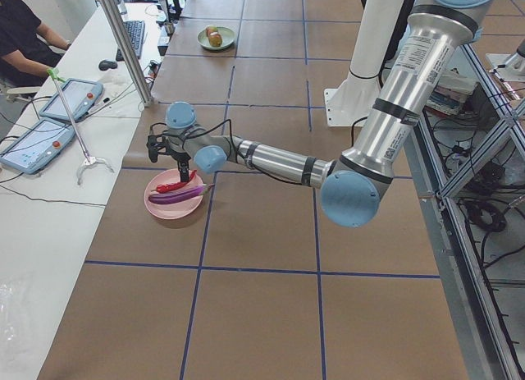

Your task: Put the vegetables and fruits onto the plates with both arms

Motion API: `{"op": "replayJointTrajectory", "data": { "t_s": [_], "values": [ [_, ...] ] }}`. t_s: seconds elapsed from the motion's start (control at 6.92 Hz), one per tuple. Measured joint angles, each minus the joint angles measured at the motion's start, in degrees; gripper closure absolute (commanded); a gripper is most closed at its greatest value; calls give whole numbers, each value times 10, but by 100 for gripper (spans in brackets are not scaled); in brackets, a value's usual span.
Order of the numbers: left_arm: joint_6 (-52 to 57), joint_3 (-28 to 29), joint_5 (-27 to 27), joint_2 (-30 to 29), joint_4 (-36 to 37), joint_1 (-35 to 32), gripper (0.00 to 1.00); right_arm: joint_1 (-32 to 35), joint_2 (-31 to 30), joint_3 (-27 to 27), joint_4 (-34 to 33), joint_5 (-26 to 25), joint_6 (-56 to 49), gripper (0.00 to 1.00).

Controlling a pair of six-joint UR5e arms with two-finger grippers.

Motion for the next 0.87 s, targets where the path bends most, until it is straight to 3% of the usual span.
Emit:
{"op": "replayJointTrajectory", "data": {
  "t_s": [0.43, 0.72, 0.87],
  "values": [
    [113, -187, -9, 184, 1, -22, 0, 92, -76, -41, 0, 17, -198, 0],
    [242, -243, -42, 265, 30, -72, 0, 124, -112, -37, -2, 42, -247, 0],
    [333, -256, -66, 277, 83, -115, 0, 126, -117, -33, -3, 34, -255, 0]
  ]
}}
